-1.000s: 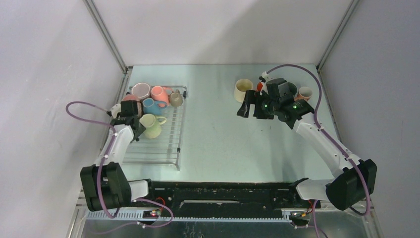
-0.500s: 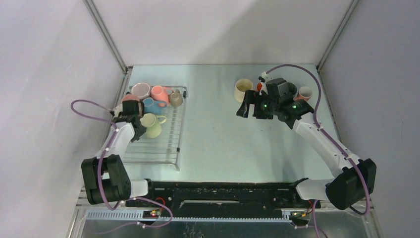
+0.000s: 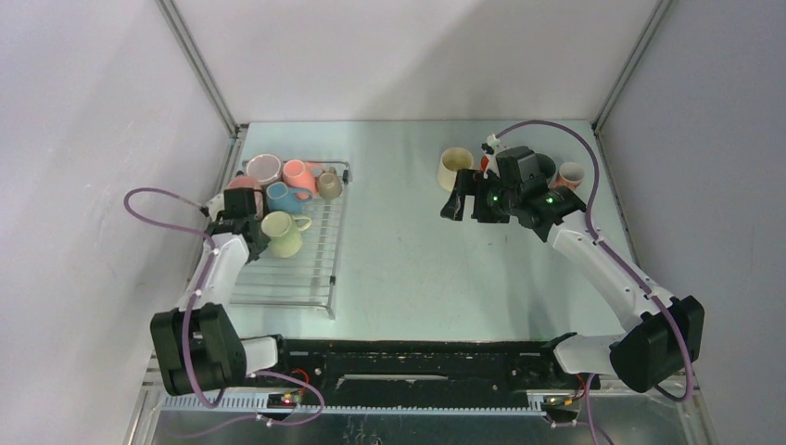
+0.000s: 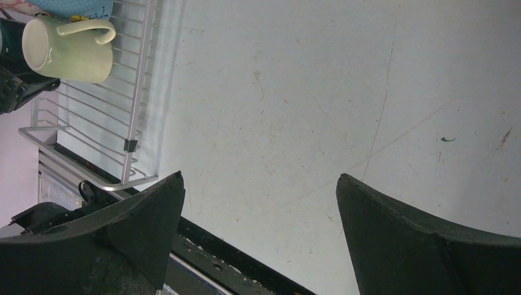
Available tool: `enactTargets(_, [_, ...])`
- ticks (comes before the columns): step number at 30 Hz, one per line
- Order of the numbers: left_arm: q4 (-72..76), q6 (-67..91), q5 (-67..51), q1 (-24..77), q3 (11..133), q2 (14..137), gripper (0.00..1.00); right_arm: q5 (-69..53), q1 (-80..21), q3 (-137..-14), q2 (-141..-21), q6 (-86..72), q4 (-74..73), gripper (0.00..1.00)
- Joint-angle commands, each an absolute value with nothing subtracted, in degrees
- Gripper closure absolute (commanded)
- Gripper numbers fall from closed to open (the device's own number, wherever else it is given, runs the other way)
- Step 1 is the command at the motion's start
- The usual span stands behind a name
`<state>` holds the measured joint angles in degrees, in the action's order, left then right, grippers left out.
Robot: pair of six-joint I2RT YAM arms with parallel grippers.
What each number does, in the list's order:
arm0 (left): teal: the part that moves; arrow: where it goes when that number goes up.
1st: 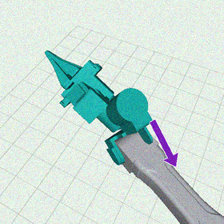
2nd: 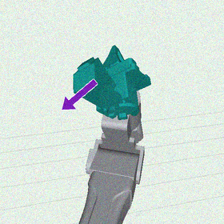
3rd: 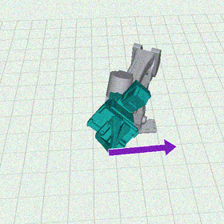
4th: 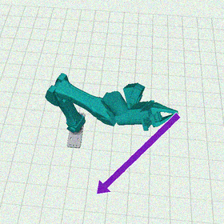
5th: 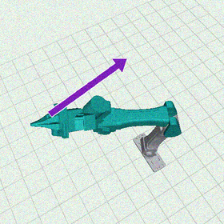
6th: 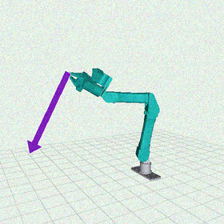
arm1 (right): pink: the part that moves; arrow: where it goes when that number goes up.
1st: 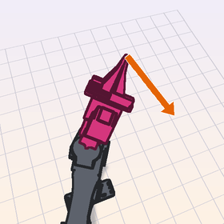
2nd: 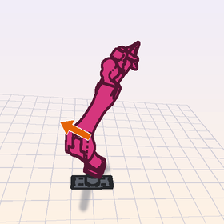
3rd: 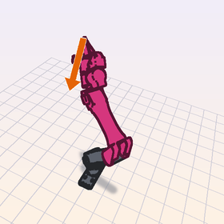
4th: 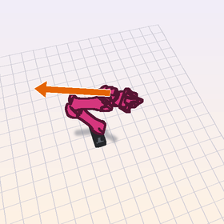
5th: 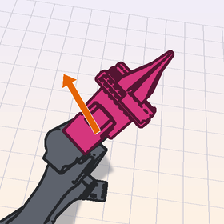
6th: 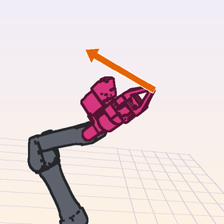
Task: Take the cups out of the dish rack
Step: Unload the cup from the dish rack.
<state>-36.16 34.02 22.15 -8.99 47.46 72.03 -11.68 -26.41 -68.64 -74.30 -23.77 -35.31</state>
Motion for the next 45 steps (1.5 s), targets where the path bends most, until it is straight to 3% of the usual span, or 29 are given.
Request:
enactTargets(1, [-35.68,34.42,24.52,-9.38,47.84,66.36,1.00,-11.52,-27.29,-68.58,-74.07,-24.36,-33.58,0.00])
enactTargets(14, [-43.46,38.26,32.48,-4.46,50.58,59.36,1.00,-11.41,-28.06,-68.62,-73.58,-24.26,-33.66,0.00])
enactTargets(29, [-53.04,38.10,40.78,4.77,62.89,55.49,1.00,-12.81,-28.30,-68.60,-72.36,-25.45,-32.36,0.00])
enactTargets(45, [-55.33,37.27,37.59,27.37,78.74,62.53,1.00,-18.83,-28.21,-68.61,-71.26,-30.90,-28.19,0.00])
